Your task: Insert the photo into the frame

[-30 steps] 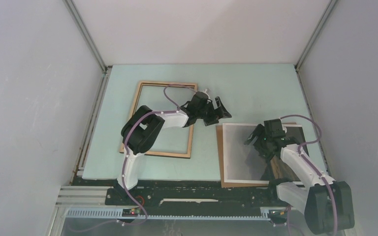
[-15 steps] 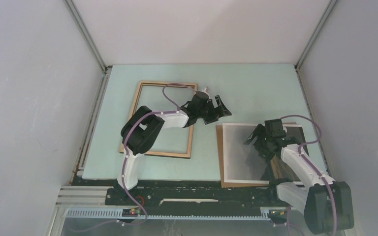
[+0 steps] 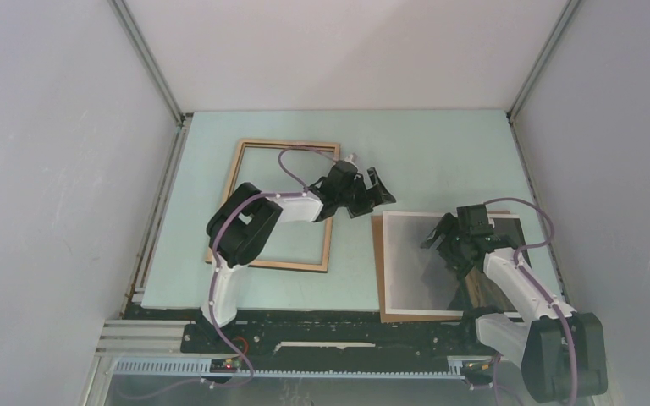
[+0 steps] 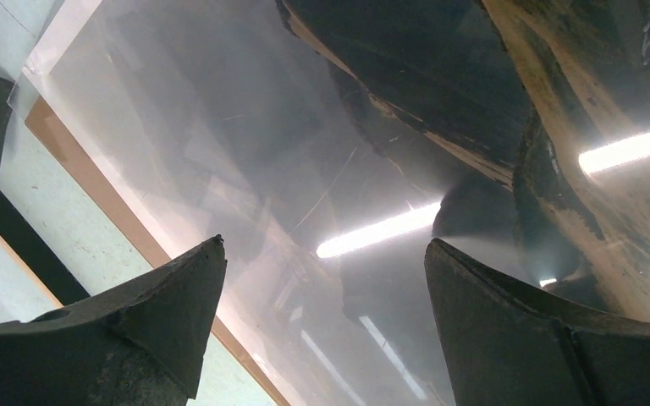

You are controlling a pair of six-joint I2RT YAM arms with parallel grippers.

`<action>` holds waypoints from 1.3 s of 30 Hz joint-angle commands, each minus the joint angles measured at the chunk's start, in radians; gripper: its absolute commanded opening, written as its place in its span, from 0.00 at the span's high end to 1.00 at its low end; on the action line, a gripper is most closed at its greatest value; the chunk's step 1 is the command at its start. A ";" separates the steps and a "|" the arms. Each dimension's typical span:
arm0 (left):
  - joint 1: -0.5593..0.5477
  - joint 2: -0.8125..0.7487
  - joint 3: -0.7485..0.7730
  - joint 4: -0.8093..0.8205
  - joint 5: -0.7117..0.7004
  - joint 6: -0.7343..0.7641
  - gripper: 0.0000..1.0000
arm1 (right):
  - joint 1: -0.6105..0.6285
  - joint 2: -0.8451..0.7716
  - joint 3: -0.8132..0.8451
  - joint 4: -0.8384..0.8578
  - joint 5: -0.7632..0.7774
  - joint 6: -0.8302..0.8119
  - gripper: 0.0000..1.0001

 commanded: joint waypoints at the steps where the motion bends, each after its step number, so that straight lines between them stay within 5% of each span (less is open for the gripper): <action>1: -0.004 -0.071 -0.066 0.124 0.074 -0.013 0.02 | -0.008 0.001 0.000 0.026 -0.004 -0.015 0.06; 19: -0.006 -0.131 -0.156 0.293 0.128 -0.043 0.07 | -0.010 0.015 -0.001 0.019 -0.002 -0.013 0.06; 33: -0.005 -0.102 -0.161 0.319 0.183 -0.164 0.42 | -0.010 0.011 0.001 0.023 0.002 -0.007 0.06; 39: -0.004 -0.094 -0.139 0.247 0.154 -0.134 0.45 | -0.010 0.018 0.000 0.035 -0.008 -0.005 0.06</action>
